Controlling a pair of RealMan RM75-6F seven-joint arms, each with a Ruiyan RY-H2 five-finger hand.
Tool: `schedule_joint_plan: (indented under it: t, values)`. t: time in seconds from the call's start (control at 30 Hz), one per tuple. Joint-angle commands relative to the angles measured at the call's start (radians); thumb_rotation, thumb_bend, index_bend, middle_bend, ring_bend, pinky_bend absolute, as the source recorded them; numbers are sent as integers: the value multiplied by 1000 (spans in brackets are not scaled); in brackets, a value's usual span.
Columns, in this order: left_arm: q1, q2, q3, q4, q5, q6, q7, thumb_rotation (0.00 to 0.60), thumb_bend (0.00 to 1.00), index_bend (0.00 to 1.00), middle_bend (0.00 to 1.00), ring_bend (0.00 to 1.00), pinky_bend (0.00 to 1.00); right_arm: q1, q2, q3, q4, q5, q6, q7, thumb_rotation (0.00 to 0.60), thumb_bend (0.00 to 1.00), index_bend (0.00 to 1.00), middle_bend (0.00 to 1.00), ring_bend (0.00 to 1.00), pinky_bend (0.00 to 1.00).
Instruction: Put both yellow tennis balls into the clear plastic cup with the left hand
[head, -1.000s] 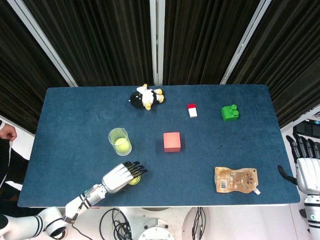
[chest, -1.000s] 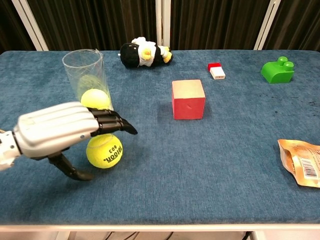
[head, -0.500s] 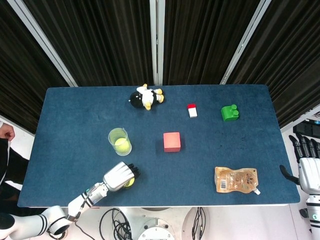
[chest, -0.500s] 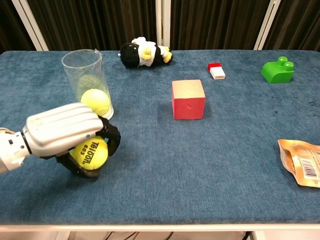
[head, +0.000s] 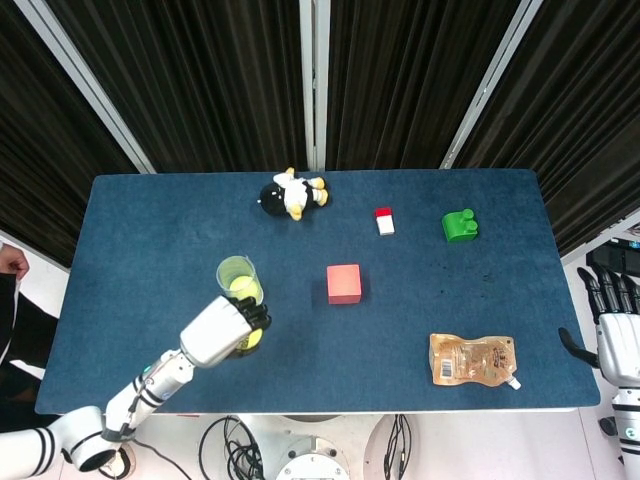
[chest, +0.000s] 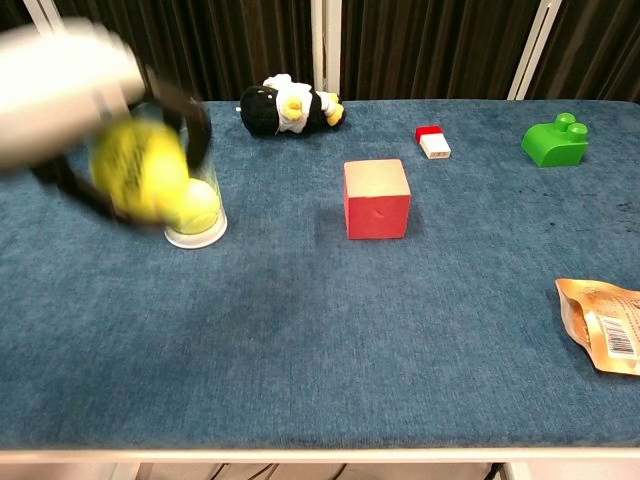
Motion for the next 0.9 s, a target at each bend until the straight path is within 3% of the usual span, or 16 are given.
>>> schedule_joint_plan:
  t: [0.03,0.3,0.6,0.9]
  values:
    - [-36,106,-98,-113,-83,-24,21,600,215,612,569,587,875,2,-3,-2,-6,-8,2,-7,600,212,0,0,0,0]
    - [-102,97,-180,-41,-268,-160,-1,600,215,609,565,588,876,-1,2,-1,-16,-14,14,-11,600,221,0,0,0,0]
    - [-107,33,-164,102,-318,-181,-99,600,214,600,560,582,864,-6,9,2,-9,2,10,6,600,223,0,0,0,0]
    - [-104,-9,-151,151,-302,-153,-156,600,207,587,549,563,852,-6,14,3,-17,0,15,-1,600,224,0,0,0,0]
